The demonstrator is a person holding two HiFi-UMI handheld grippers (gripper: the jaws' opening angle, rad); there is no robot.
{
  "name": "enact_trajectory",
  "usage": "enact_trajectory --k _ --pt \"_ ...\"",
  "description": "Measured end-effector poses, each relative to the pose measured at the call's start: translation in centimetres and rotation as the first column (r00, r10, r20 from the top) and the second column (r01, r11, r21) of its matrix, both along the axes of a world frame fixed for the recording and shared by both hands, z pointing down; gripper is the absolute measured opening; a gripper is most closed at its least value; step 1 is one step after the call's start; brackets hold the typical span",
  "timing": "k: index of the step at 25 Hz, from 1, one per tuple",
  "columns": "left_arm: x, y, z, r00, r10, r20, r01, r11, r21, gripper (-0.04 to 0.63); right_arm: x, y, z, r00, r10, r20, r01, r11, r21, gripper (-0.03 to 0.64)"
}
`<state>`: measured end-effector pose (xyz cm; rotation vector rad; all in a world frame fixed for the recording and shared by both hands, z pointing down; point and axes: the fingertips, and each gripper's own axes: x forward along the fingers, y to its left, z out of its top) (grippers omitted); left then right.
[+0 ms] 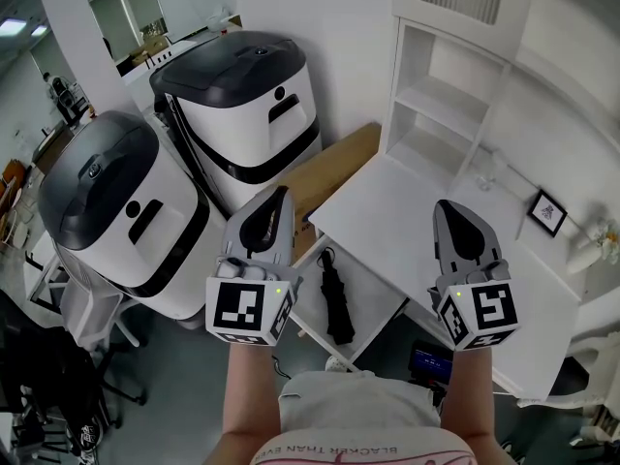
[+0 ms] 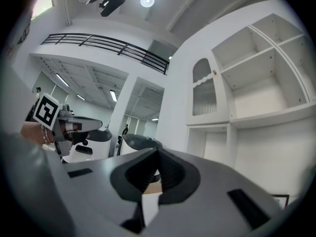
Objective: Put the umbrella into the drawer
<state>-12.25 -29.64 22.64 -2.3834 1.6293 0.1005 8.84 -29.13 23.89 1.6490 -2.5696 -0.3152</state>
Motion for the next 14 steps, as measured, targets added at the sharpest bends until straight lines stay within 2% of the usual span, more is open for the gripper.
enact_trajectory --k 14 --pt "-0.42 0.72 0.14 0.999 -0.032 -0.023 0.032 0.999 -0.016 0.009 0.57 0.97 0.32 1.0 -0.006 -0.005 0.006 1.0 -0.002 0.006"
